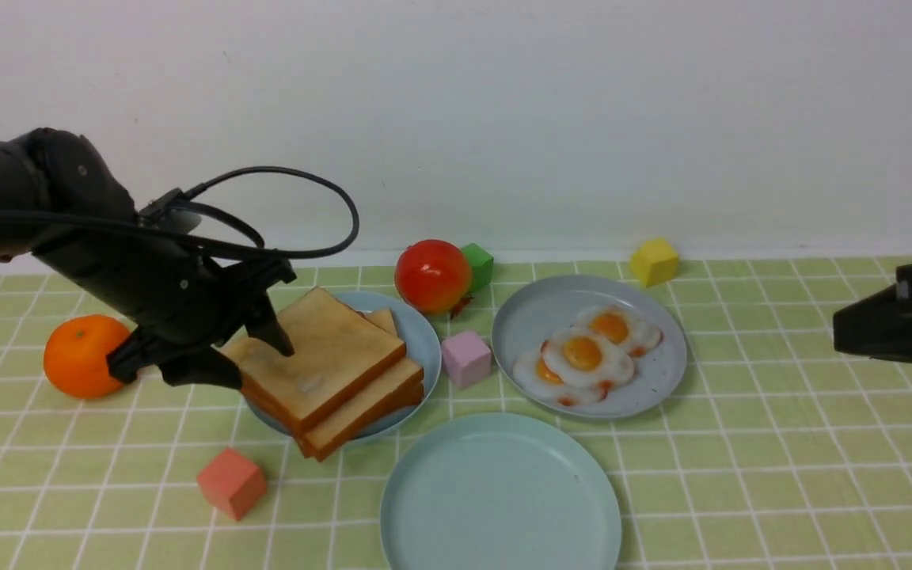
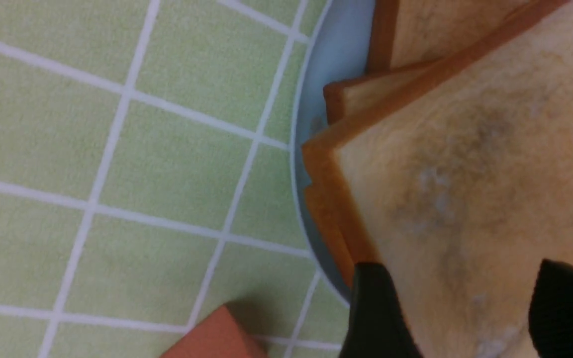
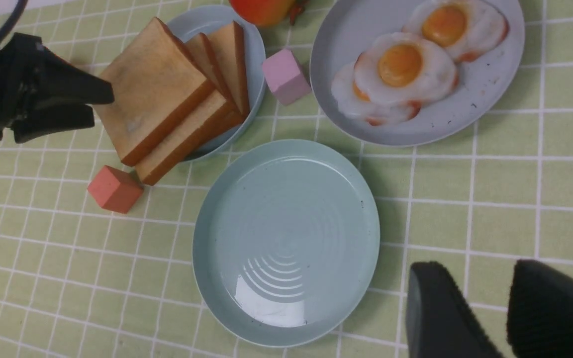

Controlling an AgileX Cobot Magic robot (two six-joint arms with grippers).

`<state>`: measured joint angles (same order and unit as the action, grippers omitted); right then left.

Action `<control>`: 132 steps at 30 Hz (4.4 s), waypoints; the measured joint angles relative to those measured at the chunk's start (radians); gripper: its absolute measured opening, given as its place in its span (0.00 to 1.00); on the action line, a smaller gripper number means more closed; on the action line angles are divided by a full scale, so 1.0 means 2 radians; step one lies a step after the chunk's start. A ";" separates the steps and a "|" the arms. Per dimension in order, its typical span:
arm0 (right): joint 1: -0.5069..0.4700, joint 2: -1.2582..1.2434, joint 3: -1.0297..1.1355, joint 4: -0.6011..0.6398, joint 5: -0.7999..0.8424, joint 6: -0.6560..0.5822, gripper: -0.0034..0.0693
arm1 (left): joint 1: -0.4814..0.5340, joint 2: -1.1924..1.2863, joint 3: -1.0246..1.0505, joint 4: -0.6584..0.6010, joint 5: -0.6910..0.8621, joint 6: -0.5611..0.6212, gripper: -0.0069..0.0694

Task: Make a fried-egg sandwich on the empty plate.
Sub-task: Use the left arm to grab a slice of bread, then use the left arm to put a slice of bread into the empty plate in the middle, then use the right arm to grab a fried egg

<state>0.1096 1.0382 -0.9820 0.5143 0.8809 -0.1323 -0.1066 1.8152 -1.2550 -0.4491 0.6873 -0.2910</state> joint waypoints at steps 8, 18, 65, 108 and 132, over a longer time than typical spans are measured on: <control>0.000 0.000 0.000 0.000 0.000 0.000 0.38 | 0.003 0.026 -0.001 -0.011 -0.020 -0.007 0.54; 0.000 0.000 0.000 0.000 0.001 0.000 0.38 | 0.003 0.026 -0.001 -0.014 -0.028 -0.009 0.24; 0.000 0.020 0.000 0.005 -0.017 0.000 0.38 | -0.132 0.001 0.118 -0.275 -0.074 0.300 0.30; 0.025 0.559 -0.286 0.039 -0.060 0.011 0.55 | -0.233 -0.151 -0.025 -0.024 0.112 0.269 0.07; 0.025 0.562 -0.292 0.019 -0.066 0.071 0.04 | -0.233 -0.182 -0.025 0.087 0.147 0.179 0.07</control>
<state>0.1593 2.1622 -1.5656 0.5529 0.7480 0.0101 -0.5730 1.4502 -1.3044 -0.2757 0.9804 0.0665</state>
